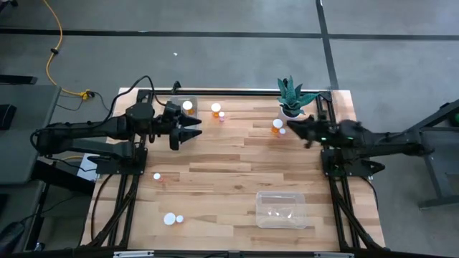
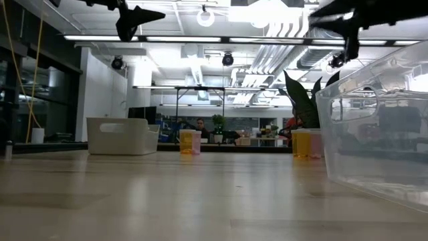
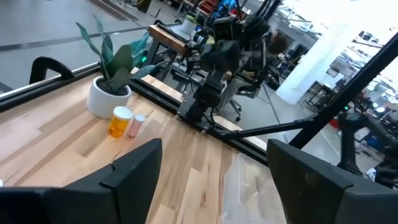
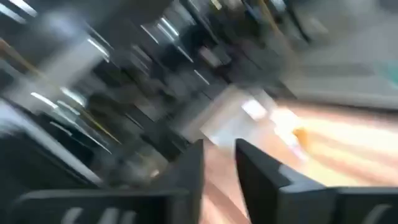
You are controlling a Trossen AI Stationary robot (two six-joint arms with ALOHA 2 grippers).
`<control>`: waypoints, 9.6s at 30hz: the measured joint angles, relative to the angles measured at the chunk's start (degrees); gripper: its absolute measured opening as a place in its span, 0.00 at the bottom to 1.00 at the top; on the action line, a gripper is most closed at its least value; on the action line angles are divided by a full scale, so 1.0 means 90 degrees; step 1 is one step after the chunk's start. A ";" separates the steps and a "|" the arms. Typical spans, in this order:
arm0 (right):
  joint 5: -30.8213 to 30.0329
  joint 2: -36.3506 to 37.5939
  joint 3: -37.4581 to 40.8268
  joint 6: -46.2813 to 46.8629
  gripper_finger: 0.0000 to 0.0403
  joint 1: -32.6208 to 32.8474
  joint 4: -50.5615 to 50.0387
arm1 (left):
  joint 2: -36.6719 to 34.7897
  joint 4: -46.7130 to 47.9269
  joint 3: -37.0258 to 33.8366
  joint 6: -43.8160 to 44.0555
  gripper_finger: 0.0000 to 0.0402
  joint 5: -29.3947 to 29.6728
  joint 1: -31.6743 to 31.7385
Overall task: Pick and place medicine bottles into bin by pill shape (circle, oval)
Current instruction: Put the large orange pill bottle into the gray bin, then put the small red pill bottle into the transparent bin
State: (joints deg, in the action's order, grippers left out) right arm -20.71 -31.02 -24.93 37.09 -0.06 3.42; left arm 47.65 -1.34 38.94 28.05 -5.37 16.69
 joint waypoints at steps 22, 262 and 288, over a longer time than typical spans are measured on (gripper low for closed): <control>-0.0386 -0.5634 -0.2575 0.1844 0.80 -0.1816 -0.4198 | 0.0003 0.0026 0.0000 0.0027 0.69 -0.0044 0.0002; 0.1321 -0.6132 -0.6217 -0.1832 0.61 -0.0328 -0.2380 | 0.0166 -0.0844 -0.1332 -0.0787 0.69 0.1808 0.1865; 0.0669 -0.5528 -0.6224 -0.2624 0.61 0.0415 -0.5133 | 0.0383 0.4137 0.1914 -0.1359 0.69 0.4048 -0.3861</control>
State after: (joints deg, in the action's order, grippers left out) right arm -14.69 -80.77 -80.95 13.47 3.68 -42.78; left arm 51.10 35.89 56.16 15.83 31.07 -18.05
